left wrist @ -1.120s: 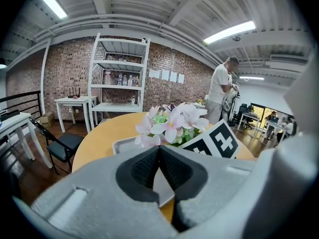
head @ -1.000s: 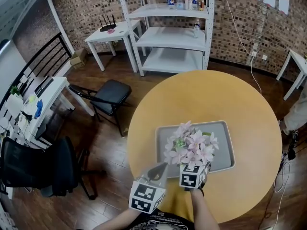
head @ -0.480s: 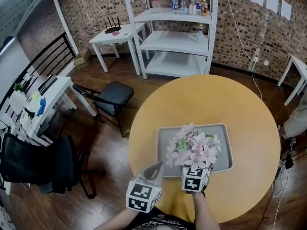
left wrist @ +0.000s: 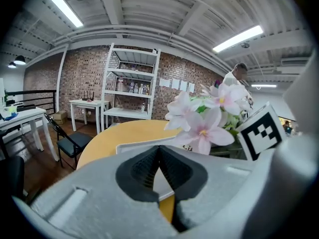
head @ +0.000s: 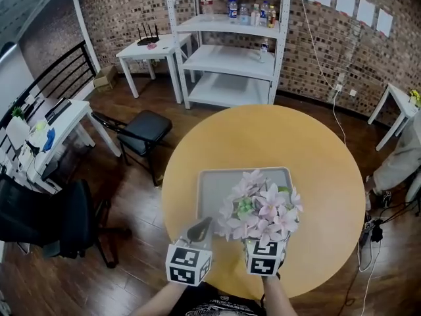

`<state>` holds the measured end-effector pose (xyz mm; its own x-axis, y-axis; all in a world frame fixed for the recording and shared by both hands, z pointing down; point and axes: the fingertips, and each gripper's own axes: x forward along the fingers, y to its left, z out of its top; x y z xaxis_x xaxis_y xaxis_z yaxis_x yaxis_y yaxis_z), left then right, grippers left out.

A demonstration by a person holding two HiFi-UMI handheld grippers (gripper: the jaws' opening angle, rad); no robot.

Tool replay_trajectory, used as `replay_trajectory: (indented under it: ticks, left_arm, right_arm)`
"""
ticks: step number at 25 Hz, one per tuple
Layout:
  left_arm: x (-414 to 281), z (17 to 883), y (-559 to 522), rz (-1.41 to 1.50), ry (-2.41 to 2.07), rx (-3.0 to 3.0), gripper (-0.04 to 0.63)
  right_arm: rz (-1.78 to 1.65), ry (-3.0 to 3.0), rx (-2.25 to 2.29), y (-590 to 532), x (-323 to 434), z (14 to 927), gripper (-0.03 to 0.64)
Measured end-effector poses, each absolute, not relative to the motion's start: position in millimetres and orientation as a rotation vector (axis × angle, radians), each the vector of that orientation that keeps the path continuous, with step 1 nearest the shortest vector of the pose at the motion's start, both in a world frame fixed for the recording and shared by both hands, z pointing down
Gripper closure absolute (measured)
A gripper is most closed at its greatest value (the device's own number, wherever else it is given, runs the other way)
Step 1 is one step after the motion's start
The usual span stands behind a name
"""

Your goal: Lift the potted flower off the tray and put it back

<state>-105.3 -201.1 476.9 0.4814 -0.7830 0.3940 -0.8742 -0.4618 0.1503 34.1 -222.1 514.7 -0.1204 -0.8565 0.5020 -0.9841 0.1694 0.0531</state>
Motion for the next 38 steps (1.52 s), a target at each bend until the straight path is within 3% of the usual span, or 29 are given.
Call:
replay_trajectory:
  ticks: [17,38]
  left_arm:
    - [-61,468,-166,0.35,-1.454,2.408,0.594]
    - [-115,465,-187,0.357,-1.477,2.382,0.592]
  right_arm:
    - [0.322,-2.142,1.707,-177,58,458,0.098]
    - [0.411,-2.082,1.769,-234,29,517,0.098]
